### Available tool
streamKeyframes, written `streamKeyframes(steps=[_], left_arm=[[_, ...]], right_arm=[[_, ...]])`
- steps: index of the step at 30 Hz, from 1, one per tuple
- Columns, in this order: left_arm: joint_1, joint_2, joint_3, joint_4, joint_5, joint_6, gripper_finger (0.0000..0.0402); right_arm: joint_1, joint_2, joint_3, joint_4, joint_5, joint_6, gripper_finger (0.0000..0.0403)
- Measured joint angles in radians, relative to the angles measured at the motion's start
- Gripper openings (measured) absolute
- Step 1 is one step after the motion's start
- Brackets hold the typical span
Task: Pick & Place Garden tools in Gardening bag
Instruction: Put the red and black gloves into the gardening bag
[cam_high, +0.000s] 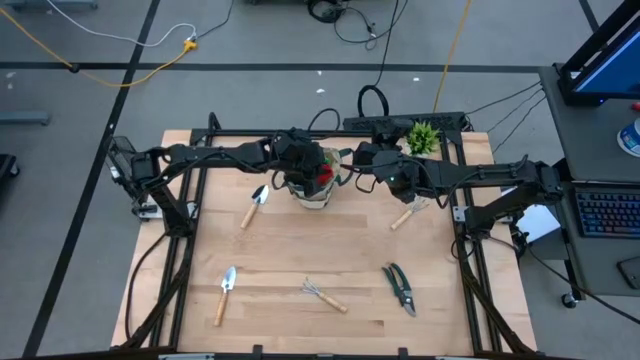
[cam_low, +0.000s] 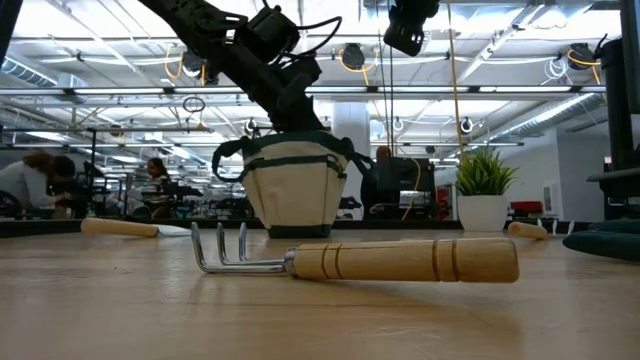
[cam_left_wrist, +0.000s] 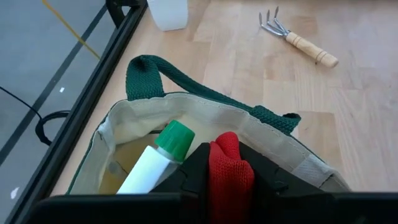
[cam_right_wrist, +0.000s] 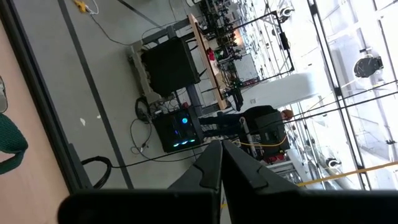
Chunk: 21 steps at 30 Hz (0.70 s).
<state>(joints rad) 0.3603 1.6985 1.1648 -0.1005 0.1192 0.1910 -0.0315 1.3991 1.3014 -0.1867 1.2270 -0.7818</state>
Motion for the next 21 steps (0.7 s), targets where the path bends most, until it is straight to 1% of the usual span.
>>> streamKeyframes(steps=[2, 4, 11, 14, 17, 21], left_arm=[[0.000, 0.000, 0.000, 0.000, -0.001, 0.009, 0.0071], [0.000, 0.000, 0.000, 0.001, -0.019, 0.010, 0.0086], [0.000, 0.000, 0.000, 0.000, -0.072, 0.011, 0.0184], [0.000, -0.006, 0.000, -0.002, -0.078, 0.011, 0.0218], [0.000, -0.025, 0.000, 0.008, -0.094, 0.011, 0.0239], [0.000, -0.056, 0.000, 0.015, -0.129, 0.011, 0.0249]], right_arm=[[0.000, 0.000, 0.000, 0.000, 0.000, 0.000, 0.0000], [0.000, 0.000, 0.000, 0.000, 0.000, 0.000, 0.0000], [0.000, 0.000, 0.000, 0.000, 0.000, 0.000, 0.0000], [0.000, 0.000, 0.000, 0.000, 0.000, 0.000, 0.0000], [0.000, 0.000, 0.000, -0.001, 0.000, -0.001, 0.0000], [0.001, 0.000, 0.000, -0.002, 0.000, -0.009, 0.0000]])
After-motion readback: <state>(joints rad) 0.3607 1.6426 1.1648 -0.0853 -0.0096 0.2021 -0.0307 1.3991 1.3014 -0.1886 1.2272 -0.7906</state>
